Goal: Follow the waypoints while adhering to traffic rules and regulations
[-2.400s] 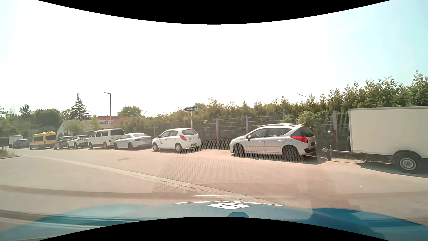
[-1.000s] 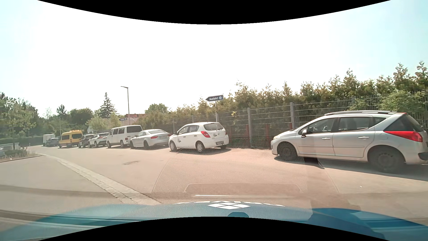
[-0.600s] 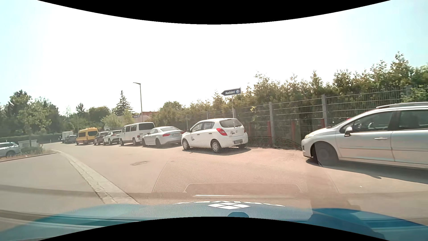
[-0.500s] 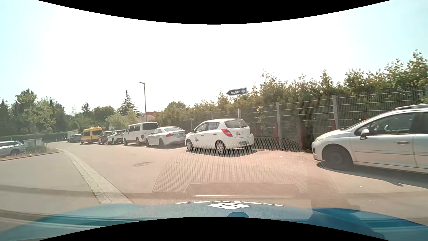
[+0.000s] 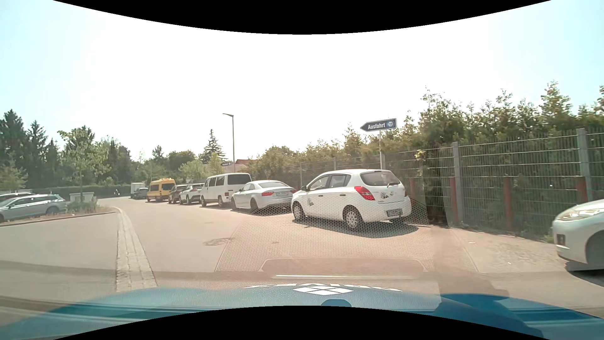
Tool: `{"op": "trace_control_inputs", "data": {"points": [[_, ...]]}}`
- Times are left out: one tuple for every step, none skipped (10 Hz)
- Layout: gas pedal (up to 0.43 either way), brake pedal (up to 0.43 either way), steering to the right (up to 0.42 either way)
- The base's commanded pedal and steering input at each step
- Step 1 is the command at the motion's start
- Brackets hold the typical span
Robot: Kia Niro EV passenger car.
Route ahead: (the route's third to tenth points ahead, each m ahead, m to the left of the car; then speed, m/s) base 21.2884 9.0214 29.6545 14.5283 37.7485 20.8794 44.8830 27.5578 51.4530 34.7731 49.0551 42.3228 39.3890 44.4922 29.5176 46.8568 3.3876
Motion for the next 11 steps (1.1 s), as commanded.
{"op": "trace_control_inputs", "data": {"points": [[0.130, 0.000, -0.282], [0.130, 0.000, -0.282], [0.138, 0.000, -0.283], [0.138, 0.000, -0.283], [0.138, 0.000, -0.282], [0.138, 0.000, -0.280], [0.138, 0.000, -0.281], [0.138, 0.000, -0.283], [0.138, 0.000, -0.283], [0.138, 0.000, -0.282], [0.138, 0.000, -0.282]]}}
